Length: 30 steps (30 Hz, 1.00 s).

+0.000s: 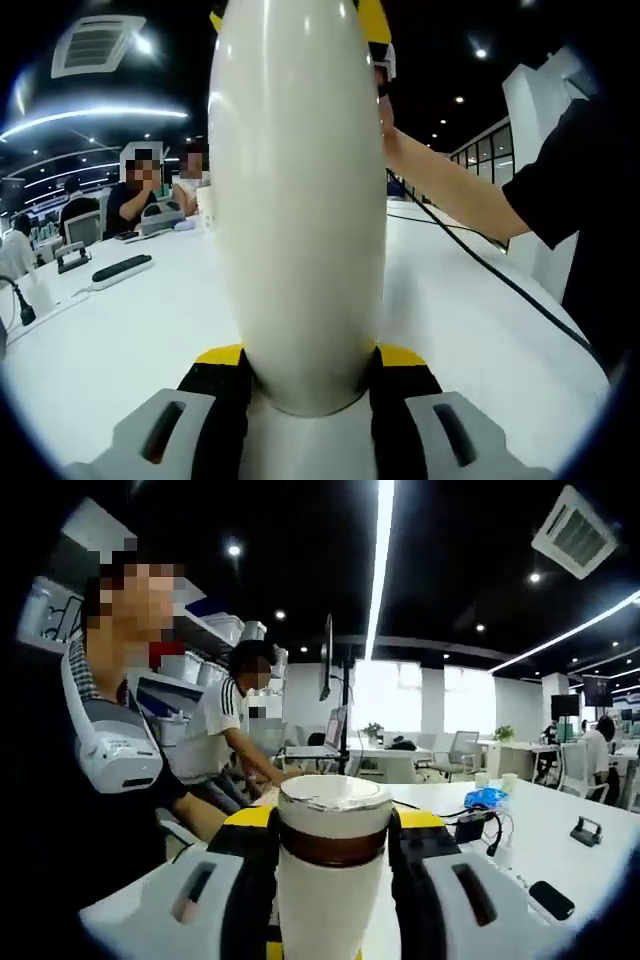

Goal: Grasp the water cup twist off the cup lid place the cup lid on the table

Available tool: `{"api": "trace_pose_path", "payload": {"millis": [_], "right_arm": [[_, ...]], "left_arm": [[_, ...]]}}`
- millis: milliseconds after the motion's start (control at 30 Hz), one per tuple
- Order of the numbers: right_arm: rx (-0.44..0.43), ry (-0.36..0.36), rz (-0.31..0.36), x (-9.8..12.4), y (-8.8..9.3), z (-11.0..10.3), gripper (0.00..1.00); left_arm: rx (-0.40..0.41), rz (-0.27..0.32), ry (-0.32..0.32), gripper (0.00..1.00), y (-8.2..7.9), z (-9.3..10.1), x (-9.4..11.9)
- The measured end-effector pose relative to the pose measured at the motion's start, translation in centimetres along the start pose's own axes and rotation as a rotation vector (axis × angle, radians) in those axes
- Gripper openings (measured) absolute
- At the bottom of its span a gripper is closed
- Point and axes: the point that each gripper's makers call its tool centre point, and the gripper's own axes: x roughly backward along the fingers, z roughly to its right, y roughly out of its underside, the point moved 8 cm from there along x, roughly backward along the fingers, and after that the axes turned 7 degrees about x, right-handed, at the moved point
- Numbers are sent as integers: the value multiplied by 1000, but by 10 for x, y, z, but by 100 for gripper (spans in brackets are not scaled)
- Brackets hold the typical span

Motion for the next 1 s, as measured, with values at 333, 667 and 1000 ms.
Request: {"api": "trace_pose_path", "payload": {"millis": [333, 667, 1000], "right_arm": [[-29, 433, 47, -4, -18, -24, 57], [62, 512, -42, -3, -13, -25, 47], [-3, 111, 34, 1, -9, -3, 47]], "left_arm": [[-5, 3, -4, 48, -3, 0, 0], [-5, 4, -9, 48, -3, -2, 1], [-2, 4, -12, 48, -2, -3, 2]]}}
